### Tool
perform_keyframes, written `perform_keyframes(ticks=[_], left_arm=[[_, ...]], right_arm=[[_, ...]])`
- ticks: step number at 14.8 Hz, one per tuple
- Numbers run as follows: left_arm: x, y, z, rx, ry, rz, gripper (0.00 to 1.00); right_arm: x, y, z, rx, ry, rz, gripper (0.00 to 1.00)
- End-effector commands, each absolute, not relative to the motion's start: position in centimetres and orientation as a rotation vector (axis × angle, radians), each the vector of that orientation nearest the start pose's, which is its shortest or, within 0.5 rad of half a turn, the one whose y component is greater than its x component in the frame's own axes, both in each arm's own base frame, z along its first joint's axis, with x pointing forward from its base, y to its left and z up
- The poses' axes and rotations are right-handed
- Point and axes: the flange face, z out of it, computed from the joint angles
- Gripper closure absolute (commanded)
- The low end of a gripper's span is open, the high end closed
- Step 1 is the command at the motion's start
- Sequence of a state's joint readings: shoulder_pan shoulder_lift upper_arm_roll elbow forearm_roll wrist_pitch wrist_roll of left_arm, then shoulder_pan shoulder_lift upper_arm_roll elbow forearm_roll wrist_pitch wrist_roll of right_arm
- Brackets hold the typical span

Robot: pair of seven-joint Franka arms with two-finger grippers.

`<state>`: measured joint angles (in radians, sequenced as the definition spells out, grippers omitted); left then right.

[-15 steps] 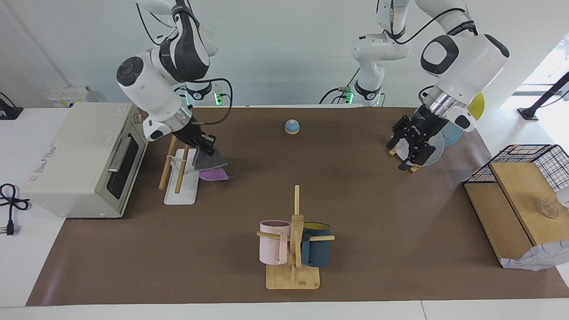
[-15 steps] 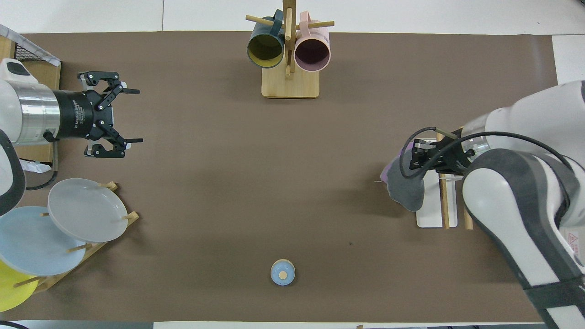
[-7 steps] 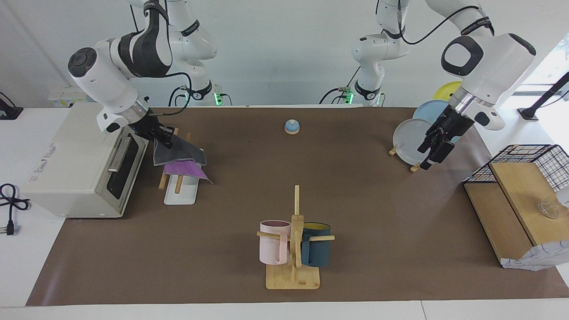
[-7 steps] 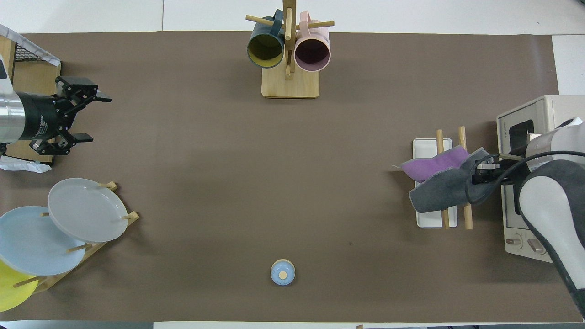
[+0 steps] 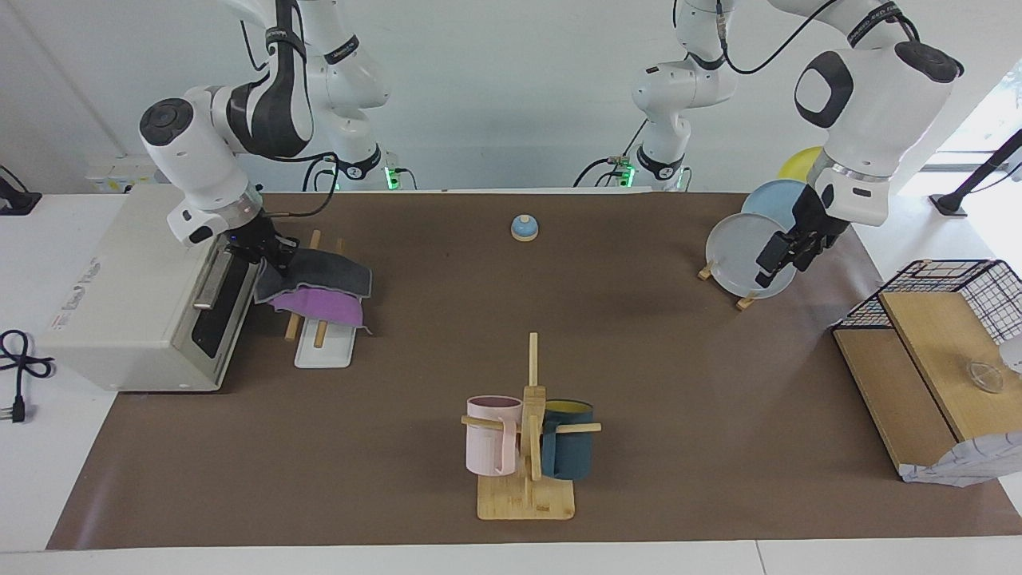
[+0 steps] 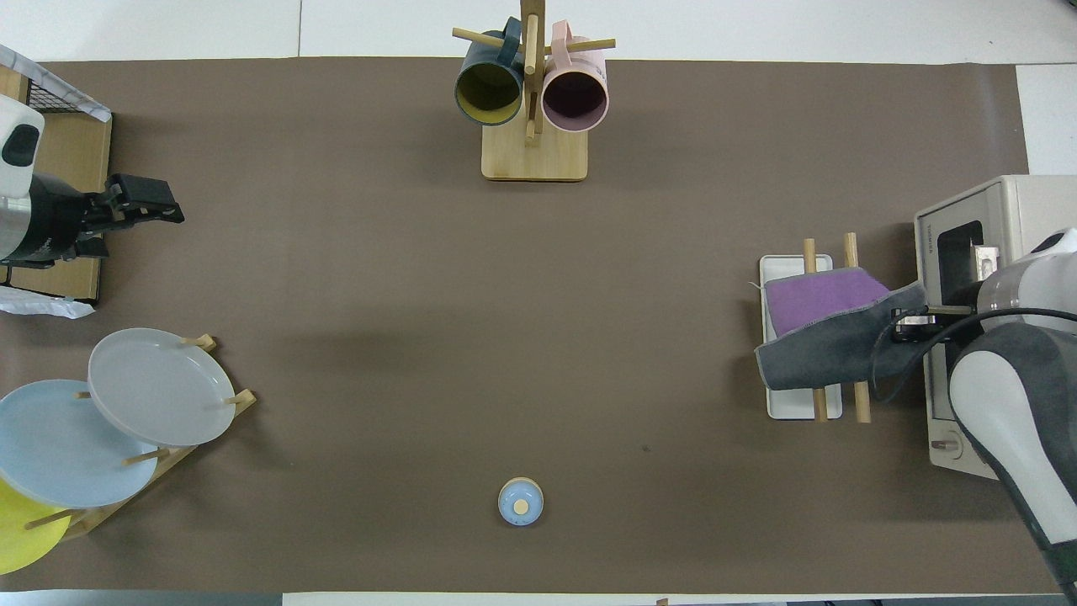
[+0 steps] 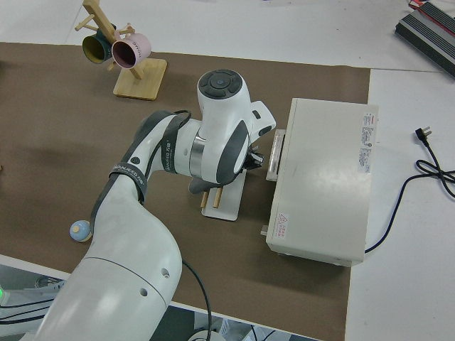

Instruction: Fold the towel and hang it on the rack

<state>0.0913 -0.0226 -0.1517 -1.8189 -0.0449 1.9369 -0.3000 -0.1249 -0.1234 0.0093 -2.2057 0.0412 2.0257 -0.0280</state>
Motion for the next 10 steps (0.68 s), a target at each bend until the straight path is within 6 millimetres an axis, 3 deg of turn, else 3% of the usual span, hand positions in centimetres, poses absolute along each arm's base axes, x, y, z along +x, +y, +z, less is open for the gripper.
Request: perform_keyframes(ticks=[1, 4, 7, 9, 10], left_arm=[[57.0, -5.3, 55.1, -3.128, -0.161, -0.147, 0.00], [55.9, -6.1, 54.6, -3.118, 0.022, -0.042, 0.00], [55.4, -6.1, 54.0, -3.117, 0.018, -0.025, 0.00], [55.4, -5.7, 54.9, -3.121, -0.001, -0.010, 0.00], [55.5, -5.1, 56.2, -3.121, -0.019, 0.016, 0.00]], right_arm=[[48.9, -5.8, 43.0, -3.120, 0.134, 0.058, 1.00], [48.8, -5.8, 42.9, -3.119, 0.136, 0.060, 1.00], [48.4, -5.9, 42.5, -3.118, 0.141, 0.072, 1.00], [48.5, -5.9, 42.6, -3.119, 0.141, 0.070, 1.00], [48.5, -5.9, 42.6, -3.119, 0.141, 0.070, 0.82]])
